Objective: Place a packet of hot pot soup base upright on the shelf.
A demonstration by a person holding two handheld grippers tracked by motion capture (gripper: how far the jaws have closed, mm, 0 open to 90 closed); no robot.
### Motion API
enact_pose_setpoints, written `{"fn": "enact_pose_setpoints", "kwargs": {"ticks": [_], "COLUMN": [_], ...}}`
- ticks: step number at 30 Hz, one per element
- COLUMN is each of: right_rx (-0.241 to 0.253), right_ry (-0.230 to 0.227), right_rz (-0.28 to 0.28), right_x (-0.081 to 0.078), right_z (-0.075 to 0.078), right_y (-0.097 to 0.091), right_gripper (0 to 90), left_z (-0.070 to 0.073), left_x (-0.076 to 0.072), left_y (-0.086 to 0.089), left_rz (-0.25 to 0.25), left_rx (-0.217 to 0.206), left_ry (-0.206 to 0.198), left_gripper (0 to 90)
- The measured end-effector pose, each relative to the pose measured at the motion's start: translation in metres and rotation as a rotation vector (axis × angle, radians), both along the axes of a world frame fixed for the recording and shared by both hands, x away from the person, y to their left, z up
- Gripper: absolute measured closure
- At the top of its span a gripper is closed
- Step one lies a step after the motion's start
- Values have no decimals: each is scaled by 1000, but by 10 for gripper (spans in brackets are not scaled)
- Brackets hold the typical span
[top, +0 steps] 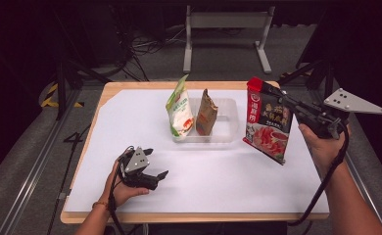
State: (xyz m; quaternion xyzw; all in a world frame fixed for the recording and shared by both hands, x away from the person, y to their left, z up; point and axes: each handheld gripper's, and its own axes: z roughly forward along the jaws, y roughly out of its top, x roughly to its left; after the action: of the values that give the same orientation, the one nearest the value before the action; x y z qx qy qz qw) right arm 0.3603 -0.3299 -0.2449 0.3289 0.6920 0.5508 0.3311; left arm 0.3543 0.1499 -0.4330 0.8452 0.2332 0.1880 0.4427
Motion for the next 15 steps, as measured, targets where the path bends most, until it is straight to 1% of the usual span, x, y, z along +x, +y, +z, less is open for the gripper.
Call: {"fn": "enact_pose_setpoints", "kwargs": {"ticks": [2,12,15], "right_rx": [-8,2,-7], "right_ry": [-6,-9,-17], "right_rz": [-3,-4,-5], "right_x": [2,14,18], "right_z": [3,16,19], "right_y": [1,9,13], "right_gripper": [868,868,868], "left_z": [0,0,-1], "left_x": [0,0,0], "left_y": [0,0,0], "left_rz": [1,-1,0], "left_rx": [1,1,2], "left_ry": [0,3,2], "left_gripper": [105,106,106]}}
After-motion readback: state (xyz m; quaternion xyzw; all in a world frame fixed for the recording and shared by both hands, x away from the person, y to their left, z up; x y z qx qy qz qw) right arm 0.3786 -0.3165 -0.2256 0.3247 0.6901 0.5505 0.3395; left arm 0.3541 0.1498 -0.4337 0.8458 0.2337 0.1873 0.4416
